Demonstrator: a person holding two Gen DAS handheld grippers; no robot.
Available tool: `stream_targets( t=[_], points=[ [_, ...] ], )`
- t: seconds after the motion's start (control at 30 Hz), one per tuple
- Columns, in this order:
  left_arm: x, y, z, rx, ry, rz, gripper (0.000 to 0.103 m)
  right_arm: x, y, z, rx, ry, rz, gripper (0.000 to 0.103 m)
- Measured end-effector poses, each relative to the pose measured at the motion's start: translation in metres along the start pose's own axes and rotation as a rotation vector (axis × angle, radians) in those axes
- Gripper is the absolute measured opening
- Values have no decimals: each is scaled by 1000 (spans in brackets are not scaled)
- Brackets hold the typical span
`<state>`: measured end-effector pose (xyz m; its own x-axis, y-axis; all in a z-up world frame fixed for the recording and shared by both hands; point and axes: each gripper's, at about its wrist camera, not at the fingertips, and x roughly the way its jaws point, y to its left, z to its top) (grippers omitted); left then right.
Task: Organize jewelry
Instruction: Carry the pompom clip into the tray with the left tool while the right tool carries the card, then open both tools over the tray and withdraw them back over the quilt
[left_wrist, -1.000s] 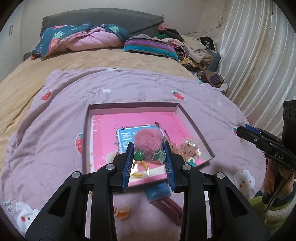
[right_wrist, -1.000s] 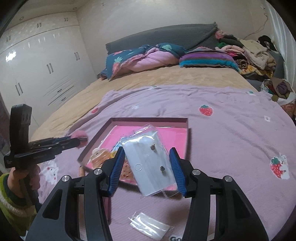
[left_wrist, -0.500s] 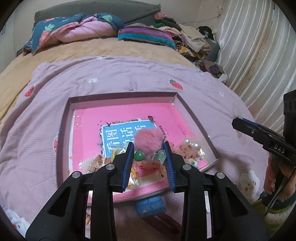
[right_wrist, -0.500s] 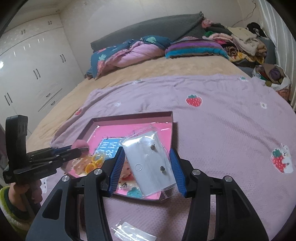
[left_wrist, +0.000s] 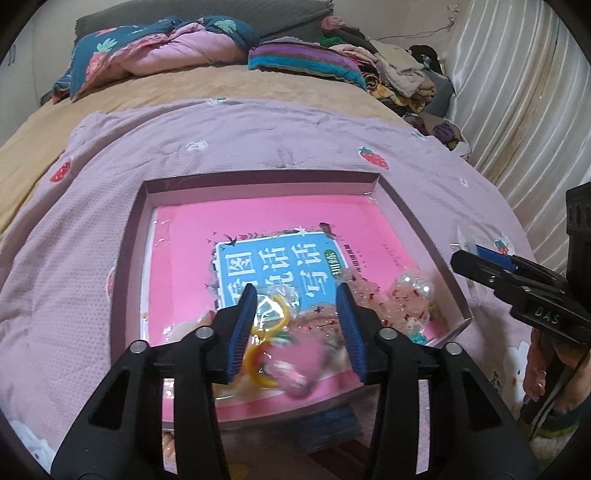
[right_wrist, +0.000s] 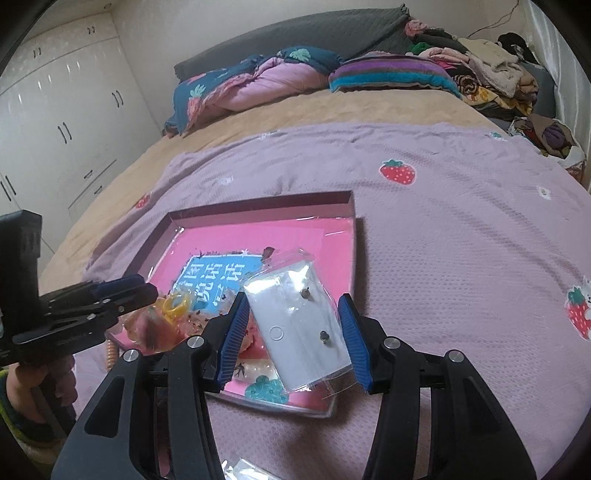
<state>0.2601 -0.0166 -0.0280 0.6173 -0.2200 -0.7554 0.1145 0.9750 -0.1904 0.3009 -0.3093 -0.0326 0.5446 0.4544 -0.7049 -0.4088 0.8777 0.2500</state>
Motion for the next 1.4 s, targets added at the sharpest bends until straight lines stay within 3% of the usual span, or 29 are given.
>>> stream_targets(
  t=[0.2,0.3,0.37,0.53,0.7,0.97,1.4],
  points=[
    [-7,8,-2,-6,-4,19,42,9,3,3,15,2,-3,52],
    [-11,11,-4,-12,-8,25,45,3,5,2,17,-18,-7,68],
    [-15,13,-6,-18,-10,28,46,-3,8,1,11,-30,-6,70],
    [-26,19,-10,-44,-22,37,54,-28,9,-3,37,-69,16,82],
    [-47,28,-15,-79,-49,54,70,-53,13,-4,35,-106,16,90],
    [-93,45,-20,-152,-134,101,93,-92,22,-10,36,-160,36,91],
    [-142,49,-40,-171,-195,132,93,-122,44,-26,2,-181,55,92]
  ],
)
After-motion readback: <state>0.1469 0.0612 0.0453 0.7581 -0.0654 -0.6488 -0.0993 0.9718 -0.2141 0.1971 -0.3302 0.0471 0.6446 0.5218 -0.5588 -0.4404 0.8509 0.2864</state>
